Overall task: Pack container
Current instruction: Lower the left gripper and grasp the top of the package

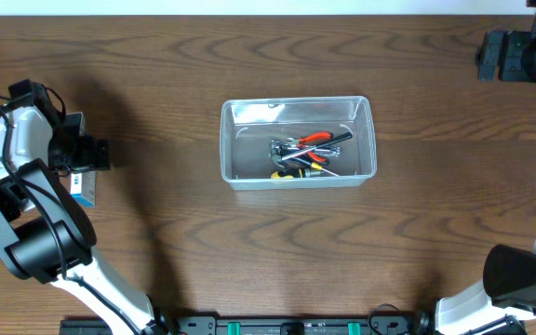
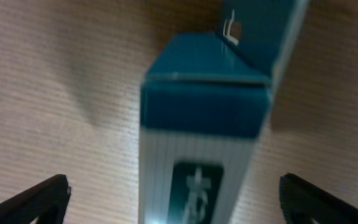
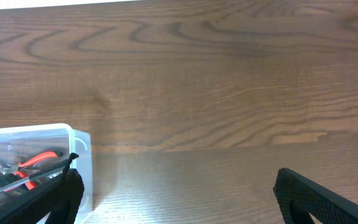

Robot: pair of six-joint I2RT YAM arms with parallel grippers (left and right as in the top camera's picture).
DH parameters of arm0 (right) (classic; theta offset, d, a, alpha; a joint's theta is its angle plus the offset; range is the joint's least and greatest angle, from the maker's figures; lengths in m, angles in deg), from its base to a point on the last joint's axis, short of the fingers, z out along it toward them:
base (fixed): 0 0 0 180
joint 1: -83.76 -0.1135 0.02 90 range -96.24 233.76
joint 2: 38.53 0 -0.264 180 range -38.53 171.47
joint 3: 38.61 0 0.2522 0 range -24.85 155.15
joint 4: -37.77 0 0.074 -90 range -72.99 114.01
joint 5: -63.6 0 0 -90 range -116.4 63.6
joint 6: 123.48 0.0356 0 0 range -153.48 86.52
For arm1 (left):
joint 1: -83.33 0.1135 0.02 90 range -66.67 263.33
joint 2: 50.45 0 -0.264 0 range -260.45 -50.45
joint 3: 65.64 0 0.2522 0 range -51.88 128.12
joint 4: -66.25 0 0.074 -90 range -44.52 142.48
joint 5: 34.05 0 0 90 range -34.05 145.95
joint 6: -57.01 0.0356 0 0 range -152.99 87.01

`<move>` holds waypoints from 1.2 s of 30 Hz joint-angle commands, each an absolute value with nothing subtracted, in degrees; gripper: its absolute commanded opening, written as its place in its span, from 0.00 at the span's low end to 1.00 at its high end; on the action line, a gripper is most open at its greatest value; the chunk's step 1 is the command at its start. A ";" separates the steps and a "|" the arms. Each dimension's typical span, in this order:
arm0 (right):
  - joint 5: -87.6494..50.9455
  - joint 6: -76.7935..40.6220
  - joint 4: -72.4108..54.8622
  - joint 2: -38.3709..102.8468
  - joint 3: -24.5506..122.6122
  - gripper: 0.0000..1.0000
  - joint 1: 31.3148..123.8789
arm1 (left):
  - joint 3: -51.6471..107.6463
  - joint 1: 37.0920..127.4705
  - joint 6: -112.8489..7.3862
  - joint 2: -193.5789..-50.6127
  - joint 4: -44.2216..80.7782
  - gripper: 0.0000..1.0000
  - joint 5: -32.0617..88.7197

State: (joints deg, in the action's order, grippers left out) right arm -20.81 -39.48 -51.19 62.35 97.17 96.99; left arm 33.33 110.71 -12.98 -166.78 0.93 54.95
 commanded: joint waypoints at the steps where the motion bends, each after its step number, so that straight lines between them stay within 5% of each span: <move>1: -20.59 -38.89 -51.23 62.74 96.95 0.99 97.24 | 33.38 110.97 -10.32 -167.18 2.05 0.93 54.89; 5: -20.59 -38.89 -51.23 62.74 96.95 0.99 97.24 | 33.38 110.97 -10.30 -167.29 3.82 0.89 54.89; 11: -20.61 -38.89 -51.23 62.74 96.95 0.99 97.24 | 33.38 110.97 -10.30 -167.29 5.04 0.65 54.91; 20: -22.14 -38.92 -51.25 62.74 96.95 0.99 97.24 | 33.38 110.97 -10.30 -167.29 5.15 0.50 54.89; 36: -22.12 -38.89 -51.49 62.74 96.95 0.99 97.24 | 31.52 110.95 -10.32 -167.31 6.79 0.49 54.86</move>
State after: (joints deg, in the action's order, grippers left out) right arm -21.75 -39.48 -51.41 62.35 97.17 96.99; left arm 32.74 110.71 -10.45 -166.96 6.75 54.82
